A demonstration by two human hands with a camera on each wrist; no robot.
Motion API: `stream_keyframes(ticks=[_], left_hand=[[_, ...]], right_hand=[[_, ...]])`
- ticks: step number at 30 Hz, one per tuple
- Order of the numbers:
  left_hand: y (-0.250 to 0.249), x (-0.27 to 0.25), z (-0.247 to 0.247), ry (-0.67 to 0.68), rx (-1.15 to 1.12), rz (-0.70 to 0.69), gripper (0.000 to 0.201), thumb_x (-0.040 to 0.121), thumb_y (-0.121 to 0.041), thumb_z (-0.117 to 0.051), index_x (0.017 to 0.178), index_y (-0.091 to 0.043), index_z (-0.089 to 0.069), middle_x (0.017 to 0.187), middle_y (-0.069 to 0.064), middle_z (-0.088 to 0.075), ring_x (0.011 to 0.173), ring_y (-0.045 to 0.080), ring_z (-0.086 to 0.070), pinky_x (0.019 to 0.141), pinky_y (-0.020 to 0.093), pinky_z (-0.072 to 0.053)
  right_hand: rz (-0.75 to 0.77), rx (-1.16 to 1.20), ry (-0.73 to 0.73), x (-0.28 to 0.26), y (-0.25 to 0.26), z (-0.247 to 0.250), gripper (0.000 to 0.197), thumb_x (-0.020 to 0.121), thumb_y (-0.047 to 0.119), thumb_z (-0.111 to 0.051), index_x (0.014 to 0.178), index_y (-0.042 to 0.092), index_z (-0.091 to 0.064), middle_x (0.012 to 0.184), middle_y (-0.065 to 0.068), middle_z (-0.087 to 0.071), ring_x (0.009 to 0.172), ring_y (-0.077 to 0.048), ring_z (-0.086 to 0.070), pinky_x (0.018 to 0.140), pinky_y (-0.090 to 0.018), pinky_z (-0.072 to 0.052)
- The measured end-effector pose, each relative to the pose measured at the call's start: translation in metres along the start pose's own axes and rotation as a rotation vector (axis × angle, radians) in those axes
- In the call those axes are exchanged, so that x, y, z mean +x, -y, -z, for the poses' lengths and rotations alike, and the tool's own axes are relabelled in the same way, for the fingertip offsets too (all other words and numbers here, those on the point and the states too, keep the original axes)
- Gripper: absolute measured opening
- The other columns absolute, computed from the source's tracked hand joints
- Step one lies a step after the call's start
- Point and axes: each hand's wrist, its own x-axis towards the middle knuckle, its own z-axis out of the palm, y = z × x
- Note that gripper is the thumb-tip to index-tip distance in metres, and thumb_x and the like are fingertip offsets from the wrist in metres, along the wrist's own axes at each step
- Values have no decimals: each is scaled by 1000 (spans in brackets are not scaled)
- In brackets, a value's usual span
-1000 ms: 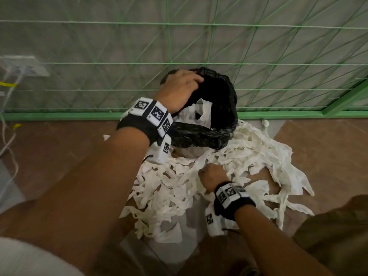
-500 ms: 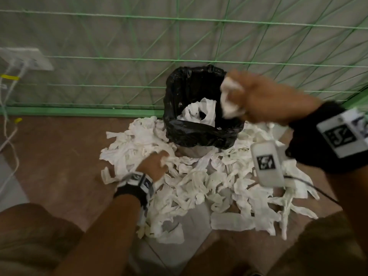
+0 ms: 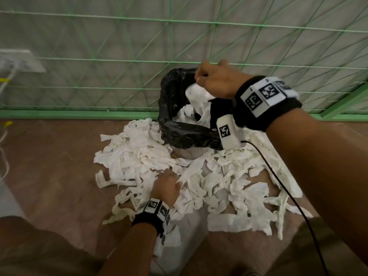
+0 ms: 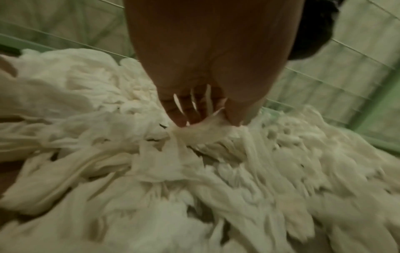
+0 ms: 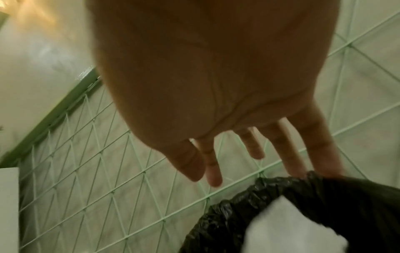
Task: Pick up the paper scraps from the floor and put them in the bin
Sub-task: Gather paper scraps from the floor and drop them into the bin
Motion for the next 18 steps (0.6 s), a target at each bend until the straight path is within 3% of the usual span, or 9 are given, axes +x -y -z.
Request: stream_keyframes(ticks=[2, 5, 8, 10, 11, 13, 14, 16, 18], left_hand=[[7, 1, 13, -53, -267, -24, 23, 86, -18, -62, 66, -11, -52, 113, 10, -60, 102, 21, -57, 93, 32, -45], [12, 2, 38, -124, -590, 72, 27, 81, 0, -59, 59, -14, -54, 104, 12, -72, 79, 11, -65, 80, 31, -51], [11, 5, 64, -194, -624, 118, 29, 78, 8, -54, 64, -16, -55, 80, 6, -72, 72, 25, -66, 65, 40, -57], [3, 7, 81, -205, -703, 108, 27, 81, 9, -43, 74, -16, -53, 81, 8, -64, 72, 34, -63, 59, 37, -55], [0, 9, 88, -197, -689, 85, 23, 83, 6, -41, 80, -13, -53, 84, 9, -62, 76, 35, -64, 63, 38, -53], [-8, 9, 103, -83, -367, 121, 9, 92, -11, -51, 96, -7, -57, 91, 13, -63, 91, 32, -63, 77, 33, -47], [-10, 8, 110, -2, -200, 138, 19, 92, -20, -57, 99, -3, -61, 96, 13, -63, 97, 29, -61, 83, 32, -47], [-14, 8, 122, 130, 24, 88, 22, 89, -23, -63, 86, -1, -63, 105, 14, -63, 103, 28, -60, 88, 34, -48], [-21, 4, 137, 206, 158, 80, 26, 82, -30, -70, 75, -11, -54, 102, 9, -52, 97, 28, -60, 81, 33, -48]], right_hand=[[2, 154, -161, 0, -7, -12, 25, 87, 21, -46, 110, 21, -56, 113, -6, -38, 97, -26, -48, 90, -29, -40], [-43, 428, -583, -7, -23, -26, 23, 71, 10, -44, 86, 19, -59, 107, -11, -58, 88, -24, -57, 74, -19, -36], [-258, 631, -899, -19, -53, -46, 35, 61, 10, -37, 85, 10, -62, 99, -14, -62, 83, -20, -52, 72, -20, -35], [-475, 732, -965, -27, -76, -68, 30, 71, 11, -40, 89, 3, -64, 99, -20, -63, 87, -25, -55, 74, -26, -37], [-599, 742, -960, -32, -88, -82, 26, 80, 11, -41, 92, 1, -63, 103, -21, -63, 91, -29, -57, 71, -28, -35], [-814, 726, -870, -42, -112, -113, 26, 91, 12, -39, 97, 0, -61, 109, -23, -63, 99, -36, -58, 72, -32, -36], [-883, 720, -776, -50, -119, -127, 26, 92, 12, -39, 101, 0, -60, 112, -23, -62, 103, -38, -58, 77, -35, -40], [-946, 652, -502, -63, -130, -156, 27, 92, 12, -44, 107, -3, -60, 115, -24, -61, 109, -40, -57, 83, -35, -43], [-872, 508, -193, -71, -132, -181, 23, 90, 10, -48, 100, -5, -60, 109, -26, -59, 112, -41, -56, 84, -36, -44]])
